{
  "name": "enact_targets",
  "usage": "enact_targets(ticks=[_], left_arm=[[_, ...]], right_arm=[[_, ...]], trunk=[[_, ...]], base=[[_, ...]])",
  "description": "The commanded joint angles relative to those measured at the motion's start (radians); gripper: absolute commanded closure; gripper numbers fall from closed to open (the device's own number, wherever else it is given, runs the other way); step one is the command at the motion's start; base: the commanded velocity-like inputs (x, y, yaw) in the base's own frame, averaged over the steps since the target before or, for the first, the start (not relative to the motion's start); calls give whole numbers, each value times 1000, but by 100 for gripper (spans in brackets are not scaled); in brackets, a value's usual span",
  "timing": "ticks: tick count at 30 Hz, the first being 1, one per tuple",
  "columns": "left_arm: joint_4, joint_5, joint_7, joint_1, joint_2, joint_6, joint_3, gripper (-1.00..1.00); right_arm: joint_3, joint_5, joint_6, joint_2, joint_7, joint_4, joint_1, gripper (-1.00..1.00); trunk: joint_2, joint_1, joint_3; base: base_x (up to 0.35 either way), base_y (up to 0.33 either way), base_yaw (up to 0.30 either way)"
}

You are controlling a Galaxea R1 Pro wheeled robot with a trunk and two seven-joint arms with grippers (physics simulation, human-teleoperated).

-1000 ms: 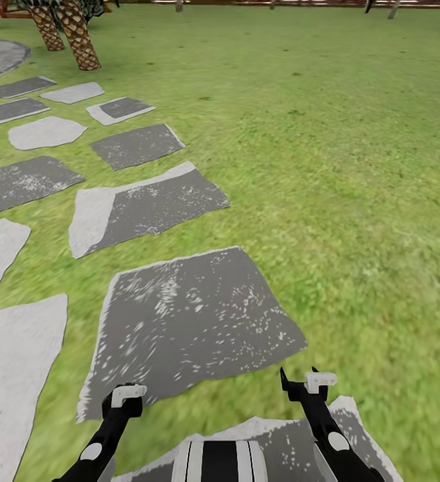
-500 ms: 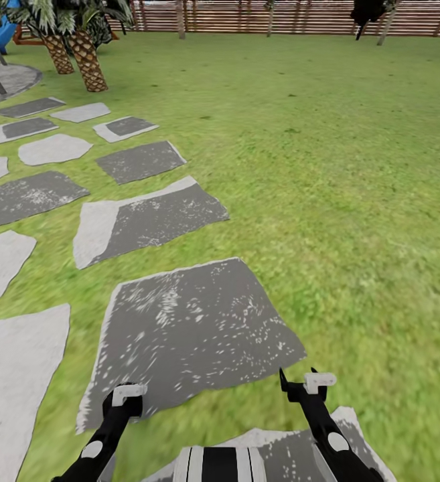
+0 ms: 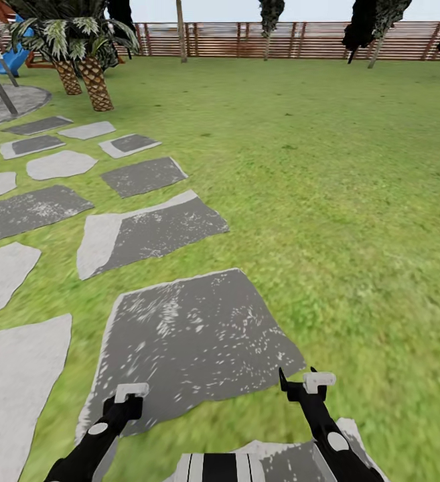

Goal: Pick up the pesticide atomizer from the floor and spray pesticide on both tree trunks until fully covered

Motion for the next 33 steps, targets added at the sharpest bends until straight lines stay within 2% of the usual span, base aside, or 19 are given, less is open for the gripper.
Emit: enact_targets(ticks=[1, 3, 4, 7, 11, 15, 18, 21, 26, 33], left_arm=[[0, -2, 11, 1, 2, 3, 0, 100], [-4, -11, 26, 1, 15, 25, -1, 100], [-8, -24, 36, 1, 29, 66, 0, 100], [-11, -35, 42, -1, 41, 122, 6, 100], [-14, -31, 38, -13, 33, 140, 8, 100], [-42, -30, 34, -21, 29, 142, 4, 100], [-55, -30, 33, -22, 30, 143, 2, 100], [-68, -30, 33, -22, 31, 144, 2, 100], [-142, -28, 37, -23, 30, 159, 5, 100], [-176, -26, 36, -38, 11, 206, 7, 100]], right_arm=[[0, 0, 0, 0, 0, 2, 0, -100], [0, 0, 0, 0, 0, 4, 0, -100], [0, 0, 0, 0, 1, 5, 0, -100], [-1, 0, 0, 0, -1, 1, 0, -100], [-3, -3, 0, 0, -4, -4, 0, -100], [-2, -4, 0, 2, -4, -13, 0, -100], [-2, -4, 0, 3, -5, -67, 0, -100], [-4, -5, 0, 3, -7, -81, 0, -100], [-4, -6, 0, 3, -8, -85, 0, -100], [-3, -7, 0, 3, -7, -83, 0, -100]], trunk=[[0, 0, 4], [1, -1, 12], [1, -2, 16], [2, -3, 27], [3, -5, 43], [31, -20, 55], [52, -32, 65], [73, -43, 74], [108, -62, 90], [157, -89, 113]], base=[[0, 0, 0], [0, 0, 0], [0, 0, 0], [0, 0, 0], [0, 0, 0], [0, 0, 0], [0, 0, 0], [0, 0, 0], [0, 0, 0], [0, 0, -2]])
